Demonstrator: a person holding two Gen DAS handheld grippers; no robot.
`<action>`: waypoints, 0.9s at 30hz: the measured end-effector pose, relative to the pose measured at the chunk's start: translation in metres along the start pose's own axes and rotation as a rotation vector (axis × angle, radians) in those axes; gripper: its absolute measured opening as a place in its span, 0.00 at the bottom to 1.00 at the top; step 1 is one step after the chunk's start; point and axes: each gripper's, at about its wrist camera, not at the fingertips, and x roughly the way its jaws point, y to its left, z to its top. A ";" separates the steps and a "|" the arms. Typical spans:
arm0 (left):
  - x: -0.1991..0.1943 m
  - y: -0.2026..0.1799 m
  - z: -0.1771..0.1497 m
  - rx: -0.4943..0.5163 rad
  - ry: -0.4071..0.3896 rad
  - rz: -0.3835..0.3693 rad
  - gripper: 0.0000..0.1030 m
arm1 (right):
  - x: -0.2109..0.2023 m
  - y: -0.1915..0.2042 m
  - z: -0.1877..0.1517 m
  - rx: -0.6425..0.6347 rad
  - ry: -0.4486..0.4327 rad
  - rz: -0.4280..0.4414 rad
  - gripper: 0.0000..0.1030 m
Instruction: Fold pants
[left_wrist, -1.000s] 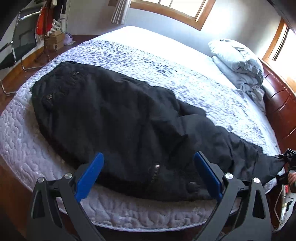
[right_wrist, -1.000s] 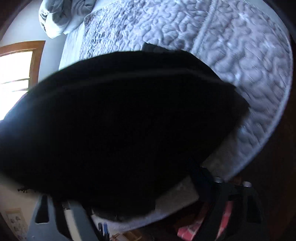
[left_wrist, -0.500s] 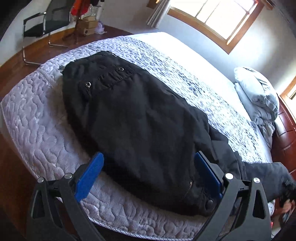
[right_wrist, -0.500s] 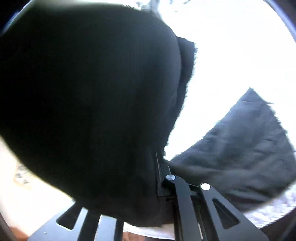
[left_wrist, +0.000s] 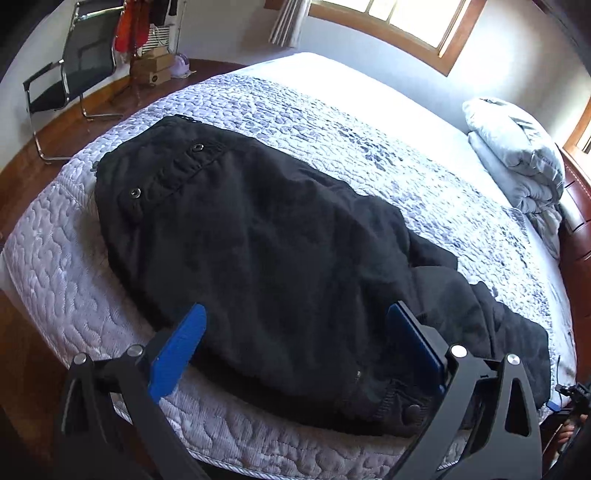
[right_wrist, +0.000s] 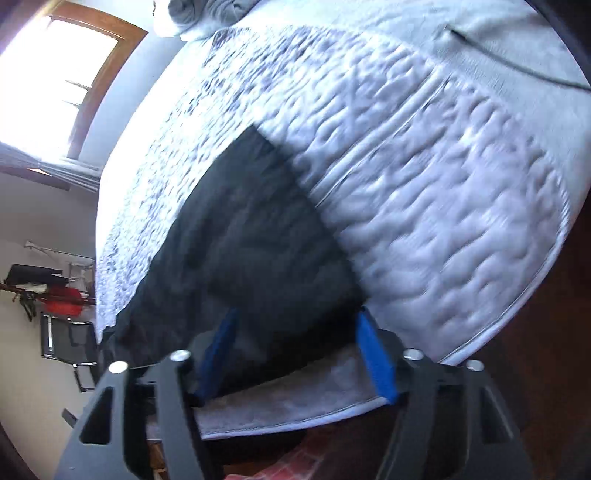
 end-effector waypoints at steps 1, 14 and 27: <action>0.000 0.000 0.000 -0.004 -0.001 0.007 0.96 | -0.001 -0.005 -0.005 -0.007 0.014 -0.012 0.68; 0.016 0.033 0.003 -0.083 0.026 0.176 0.96 | 0.045 -0.025 -0.028 0.022 0.108 0.068 0.68; 0.045 0.064 -0.003 -0.279 0.096 0.161 0.96 | 0.026 0.046 0.022 -0.156 -0.027 0.162 0.14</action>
